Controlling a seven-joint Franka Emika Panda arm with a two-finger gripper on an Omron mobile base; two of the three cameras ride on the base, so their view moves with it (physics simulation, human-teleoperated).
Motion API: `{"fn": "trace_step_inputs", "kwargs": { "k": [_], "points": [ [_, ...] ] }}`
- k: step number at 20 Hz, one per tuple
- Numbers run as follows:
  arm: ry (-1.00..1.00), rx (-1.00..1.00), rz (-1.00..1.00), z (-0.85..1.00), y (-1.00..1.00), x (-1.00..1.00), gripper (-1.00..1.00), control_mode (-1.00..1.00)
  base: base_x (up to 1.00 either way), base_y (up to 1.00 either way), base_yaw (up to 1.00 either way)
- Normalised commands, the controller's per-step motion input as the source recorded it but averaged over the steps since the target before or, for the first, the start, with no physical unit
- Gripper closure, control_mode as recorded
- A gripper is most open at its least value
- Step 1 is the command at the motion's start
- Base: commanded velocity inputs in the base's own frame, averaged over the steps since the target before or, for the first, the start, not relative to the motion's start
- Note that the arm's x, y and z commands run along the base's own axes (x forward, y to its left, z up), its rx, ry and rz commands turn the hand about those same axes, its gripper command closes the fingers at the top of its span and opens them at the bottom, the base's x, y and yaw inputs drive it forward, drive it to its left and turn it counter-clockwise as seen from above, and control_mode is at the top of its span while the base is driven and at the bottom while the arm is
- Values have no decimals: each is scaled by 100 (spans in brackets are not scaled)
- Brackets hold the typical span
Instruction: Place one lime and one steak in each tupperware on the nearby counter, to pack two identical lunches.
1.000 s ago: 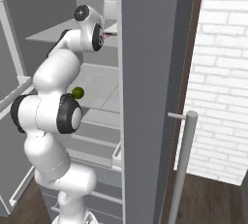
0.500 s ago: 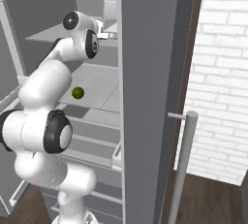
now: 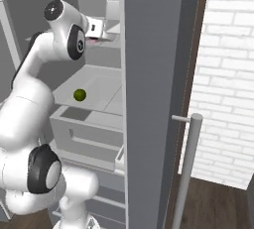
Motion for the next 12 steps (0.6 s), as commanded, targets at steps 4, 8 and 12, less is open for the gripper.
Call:
{"fn": "trace_step_inputs", "kwargs": {
  "k": [4,8,12],
  "points": [
    [-3,-4,0,-67,0,-100,100,-100,0,0,0],
    [-4,-2,0,-51,0,-100,100,-100,0,0,0],
    [-1,-3,6,-46,0,-100,100,-100,0,0,0]
  ]
}}
